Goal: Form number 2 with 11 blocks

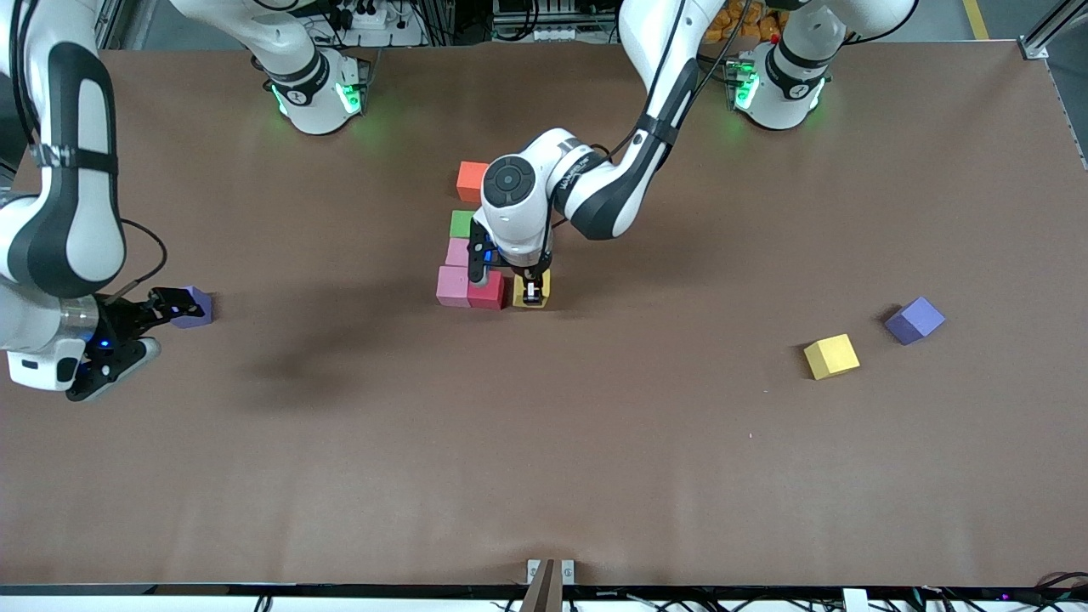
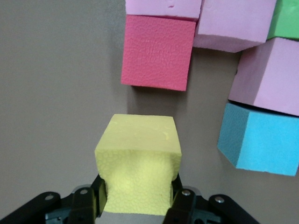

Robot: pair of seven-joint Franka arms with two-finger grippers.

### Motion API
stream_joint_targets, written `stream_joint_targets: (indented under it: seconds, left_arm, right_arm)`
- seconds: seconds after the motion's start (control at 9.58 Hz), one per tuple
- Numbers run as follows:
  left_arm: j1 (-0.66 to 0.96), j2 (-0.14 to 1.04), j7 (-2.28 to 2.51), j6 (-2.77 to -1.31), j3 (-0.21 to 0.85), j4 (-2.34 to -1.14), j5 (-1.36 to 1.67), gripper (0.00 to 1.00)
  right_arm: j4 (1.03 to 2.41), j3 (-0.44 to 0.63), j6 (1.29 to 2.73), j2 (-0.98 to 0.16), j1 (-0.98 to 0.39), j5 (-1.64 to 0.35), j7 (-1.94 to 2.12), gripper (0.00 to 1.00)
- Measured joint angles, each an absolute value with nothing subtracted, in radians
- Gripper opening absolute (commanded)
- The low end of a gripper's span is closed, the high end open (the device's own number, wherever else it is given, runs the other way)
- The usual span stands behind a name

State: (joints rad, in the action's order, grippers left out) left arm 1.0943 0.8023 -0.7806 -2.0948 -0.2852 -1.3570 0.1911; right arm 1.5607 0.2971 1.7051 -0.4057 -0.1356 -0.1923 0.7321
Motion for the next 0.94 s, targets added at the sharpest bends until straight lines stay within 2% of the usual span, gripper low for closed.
stream_joint_targets:
  seconds: [0.21, 0.52, 0.94]
  left_arm:
    - [1.101, 0.815, -0.759, -2.109, -0.287, -1.356, 0.192, 0.0]
    - [1.111, 0.831, -0.731, -2.119, -0.287, -1.355, 0.192, 0.0]
    - [1.117, 0.846, -0.721, -2.139, -0.288, -1.354, 0.192, 0.0]
  right_arm:
    - [1.561, 0.225, 1.695, -0.376, -0.09, -0.168, 0.637, 1.0]
    - [1.561, -0.004, 1.674, -0.35, 0.053, -0.084, 0.425, 1.0]
    - [1.611, -0.192, 1.637, -0.247, 0.183, -0.067, 0.225, 1.0]
